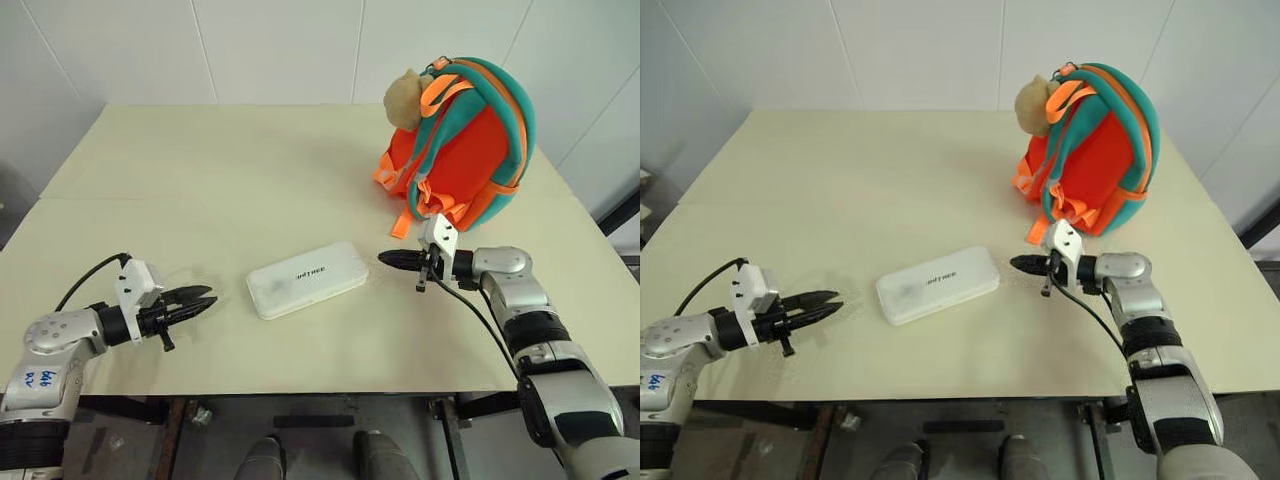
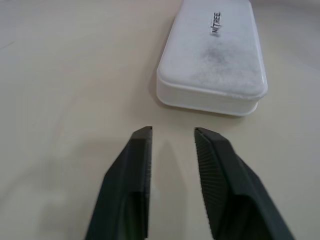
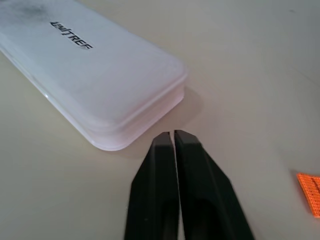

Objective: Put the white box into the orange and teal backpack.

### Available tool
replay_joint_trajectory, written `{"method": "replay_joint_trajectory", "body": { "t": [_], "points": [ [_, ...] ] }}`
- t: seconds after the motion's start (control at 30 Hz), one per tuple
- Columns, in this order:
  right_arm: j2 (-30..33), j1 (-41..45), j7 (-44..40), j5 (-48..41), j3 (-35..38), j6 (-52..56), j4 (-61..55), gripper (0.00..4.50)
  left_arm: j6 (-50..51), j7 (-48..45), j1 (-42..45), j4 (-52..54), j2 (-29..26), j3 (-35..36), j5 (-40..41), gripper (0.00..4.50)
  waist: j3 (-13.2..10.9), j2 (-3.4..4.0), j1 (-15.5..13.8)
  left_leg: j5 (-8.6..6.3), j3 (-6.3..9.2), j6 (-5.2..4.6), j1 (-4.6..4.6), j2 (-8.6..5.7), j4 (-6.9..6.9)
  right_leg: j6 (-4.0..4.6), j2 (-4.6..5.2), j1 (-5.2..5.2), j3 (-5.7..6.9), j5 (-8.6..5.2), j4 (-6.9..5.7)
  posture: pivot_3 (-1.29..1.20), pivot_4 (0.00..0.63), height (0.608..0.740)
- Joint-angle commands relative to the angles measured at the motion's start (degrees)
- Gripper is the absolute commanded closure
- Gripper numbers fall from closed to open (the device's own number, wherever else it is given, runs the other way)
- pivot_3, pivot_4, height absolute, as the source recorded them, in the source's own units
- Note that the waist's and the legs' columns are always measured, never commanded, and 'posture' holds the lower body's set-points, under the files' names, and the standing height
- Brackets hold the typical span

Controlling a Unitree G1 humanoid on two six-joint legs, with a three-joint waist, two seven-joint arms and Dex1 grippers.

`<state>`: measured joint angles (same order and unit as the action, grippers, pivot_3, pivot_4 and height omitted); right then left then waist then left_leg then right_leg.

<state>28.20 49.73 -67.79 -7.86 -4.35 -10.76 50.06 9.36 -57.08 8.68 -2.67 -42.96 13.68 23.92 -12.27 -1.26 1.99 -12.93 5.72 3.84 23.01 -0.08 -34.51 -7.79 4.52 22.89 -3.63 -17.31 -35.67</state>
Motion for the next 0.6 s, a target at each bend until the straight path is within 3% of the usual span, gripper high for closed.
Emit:
{"method": "replay_joint_trajectory", "body": {
  "t": [0.03, 0.17, 0.37, 0.6],
  "points": [
    [-0.98, 3.46, 1.08, 2.40, -0.27, -4.28, 5.28, 4.47, -0.45, 1.02, 1.93, 0.94, 1.29, -1.47, -0.74, 3.41, 0.00, 0.00, -0.08, 0.01, 0.01, 0.01, 0.00, 0.00, -0.01, 0.00, 0.00, 0.00, 0.00, 0.00, -0.03, 0.00, 0.150, 0.740],
    [-3.10, 5.57, 2.29, 4.24, -0.19, -6.25, 10.34, 4.47, -1.55, 0.88, 4.13, -1.05, 3.39, -5.60, -3.19, 3.41, 0.00, 0.00, -0.06, 0.01, 0.00, 0.02, -0.01, -0.02, -0.05, 0.00, 0.00, 0.00, 0.00, 0.00, -0.08, 0.00, 0.150, 0.740],
    [-5.25, 4.53, -0.40, 4.56, -0.04, -6.49, 9.15, 4.47, -2.48, -0.07, 5.14, -3.71, 4.08, -7.71, -4.71, 3.41, 0.00, 0.00, 0.59, 0.03, 0.00, 0.05, 0.01, -0.01, -0.05, -0.01, -0.01, 0.08, -0.02, 0.00, -0.18, 0.00, 0.150, 0.740],
    [-4.11, -2.19, -4.55, 1.09, 0.70, -0.33, -4.81, 4.47, -3.95, -0.08, 9.51, -7.66, 6.54, -9.06, -5.48, 3.41, 0.00, 0.01, 0.87, 0.05, 0.02, 0.08, 0.00, -0.02, -0.20, -0.01, -0.02, 0.07, -0.02, 0.01, -0.32, 0.00, 0.150, 0.740]
  ]
}}
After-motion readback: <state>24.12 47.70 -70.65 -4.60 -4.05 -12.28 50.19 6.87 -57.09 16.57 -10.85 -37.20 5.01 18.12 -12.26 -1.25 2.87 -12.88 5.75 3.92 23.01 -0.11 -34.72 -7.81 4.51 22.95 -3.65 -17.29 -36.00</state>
